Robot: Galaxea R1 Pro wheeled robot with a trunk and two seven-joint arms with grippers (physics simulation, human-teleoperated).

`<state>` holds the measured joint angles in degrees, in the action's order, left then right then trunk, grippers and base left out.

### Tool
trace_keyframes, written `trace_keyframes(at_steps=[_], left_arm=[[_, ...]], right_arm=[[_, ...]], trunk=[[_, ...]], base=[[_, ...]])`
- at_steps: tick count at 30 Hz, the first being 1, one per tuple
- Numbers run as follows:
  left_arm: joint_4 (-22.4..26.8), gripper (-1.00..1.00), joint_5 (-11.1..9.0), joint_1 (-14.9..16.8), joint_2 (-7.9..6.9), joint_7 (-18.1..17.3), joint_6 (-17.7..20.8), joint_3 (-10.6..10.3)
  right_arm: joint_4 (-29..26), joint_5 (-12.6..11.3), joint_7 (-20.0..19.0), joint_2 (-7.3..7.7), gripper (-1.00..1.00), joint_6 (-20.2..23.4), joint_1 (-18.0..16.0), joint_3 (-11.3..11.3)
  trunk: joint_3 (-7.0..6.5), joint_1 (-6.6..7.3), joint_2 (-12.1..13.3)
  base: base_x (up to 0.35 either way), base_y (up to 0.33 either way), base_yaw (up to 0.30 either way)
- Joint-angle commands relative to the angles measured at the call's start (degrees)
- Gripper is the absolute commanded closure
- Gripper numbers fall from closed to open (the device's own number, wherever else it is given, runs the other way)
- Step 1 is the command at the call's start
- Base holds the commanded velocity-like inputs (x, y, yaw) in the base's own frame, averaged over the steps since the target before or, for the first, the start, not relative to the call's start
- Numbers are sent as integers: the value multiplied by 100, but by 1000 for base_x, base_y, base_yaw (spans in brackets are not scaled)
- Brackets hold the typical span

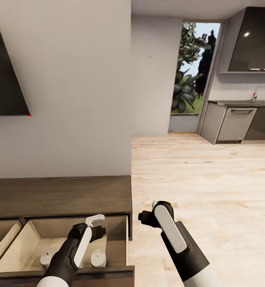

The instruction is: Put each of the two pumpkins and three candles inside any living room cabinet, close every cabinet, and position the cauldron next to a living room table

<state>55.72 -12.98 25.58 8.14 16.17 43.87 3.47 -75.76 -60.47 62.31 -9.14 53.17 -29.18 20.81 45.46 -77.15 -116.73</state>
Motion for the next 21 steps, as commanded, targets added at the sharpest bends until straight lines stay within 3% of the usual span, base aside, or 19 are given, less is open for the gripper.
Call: trace_keyframes(at_steps=[1,11,21], left_arm=[[0,-100,0,0,1,0,0,-1],[0,-100,-3,0,2,1,0,-1],[0,-100,-3,-1,3,8,3,-3]], right_arm=[[0,0,0,0,-100,0,0,-2],[0,0,0,0,-100,0,0,-2],[3,0,0,0,-100,0,0,-1]], trunk=[[-18,23,42],[-198,242,443],[-377,462,844]], base=[[-22,0,0],[-7,0,0],[-149,0,0]])
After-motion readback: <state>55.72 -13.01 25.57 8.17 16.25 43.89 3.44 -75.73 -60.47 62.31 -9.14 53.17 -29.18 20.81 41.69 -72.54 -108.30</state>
